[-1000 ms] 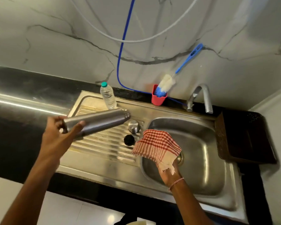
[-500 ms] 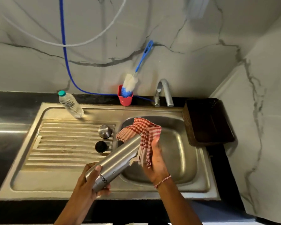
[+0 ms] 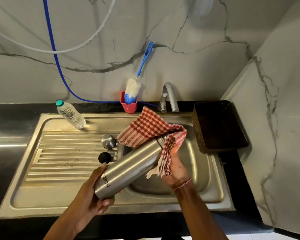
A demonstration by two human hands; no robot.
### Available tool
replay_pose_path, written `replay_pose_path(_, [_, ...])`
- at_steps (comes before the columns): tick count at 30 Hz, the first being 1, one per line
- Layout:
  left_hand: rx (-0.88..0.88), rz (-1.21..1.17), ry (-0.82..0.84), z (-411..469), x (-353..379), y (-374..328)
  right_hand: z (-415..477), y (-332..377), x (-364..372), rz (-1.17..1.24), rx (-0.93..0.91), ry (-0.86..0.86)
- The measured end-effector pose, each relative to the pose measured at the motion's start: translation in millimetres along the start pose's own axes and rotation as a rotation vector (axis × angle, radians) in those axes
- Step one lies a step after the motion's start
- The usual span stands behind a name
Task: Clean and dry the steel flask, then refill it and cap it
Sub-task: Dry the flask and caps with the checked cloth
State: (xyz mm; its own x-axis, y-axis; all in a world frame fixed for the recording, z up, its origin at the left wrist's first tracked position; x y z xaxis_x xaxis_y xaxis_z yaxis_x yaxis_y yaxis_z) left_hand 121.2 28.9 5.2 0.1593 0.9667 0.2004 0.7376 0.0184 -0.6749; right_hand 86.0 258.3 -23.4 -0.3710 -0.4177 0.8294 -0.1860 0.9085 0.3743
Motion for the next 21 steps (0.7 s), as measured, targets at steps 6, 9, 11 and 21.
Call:
replay_pose_path(6, [0.478, 0.271, -0.202, -3, 17, -12, -1, 14, 19, 0.035, -0.117, 0.06])
replay_pose_path(9, [0.893, 0.769, -0.392, -12, 14, -28, -5, 13, 15, 0.003, -0.145, 0.006])
replay_pose_path(11, [1.086, 0.993, -0.385, -13, 15, -31, -8, 13, 13, 0.014, -0.136, -0.004])
replay_pose_path(21, [0.25, -0.007, -0.014, 5, 25, -9, -8, 29, 16, -0.044, -0.255, 0.064])
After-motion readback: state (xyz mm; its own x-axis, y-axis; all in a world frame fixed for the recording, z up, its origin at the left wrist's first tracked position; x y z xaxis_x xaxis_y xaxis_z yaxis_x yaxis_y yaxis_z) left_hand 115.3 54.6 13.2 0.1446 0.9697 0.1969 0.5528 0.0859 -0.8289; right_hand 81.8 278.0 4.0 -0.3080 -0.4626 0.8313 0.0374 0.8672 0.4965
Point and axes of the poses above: each hand's wrist, its own z-axis towards the middle knuckle, its own x-axis out of the palm, y = z × x, the point moved 4 cm from there along z, towards the middle knuckle, and after that the axes turned 10 degrees about z, right-handed, at the moved point
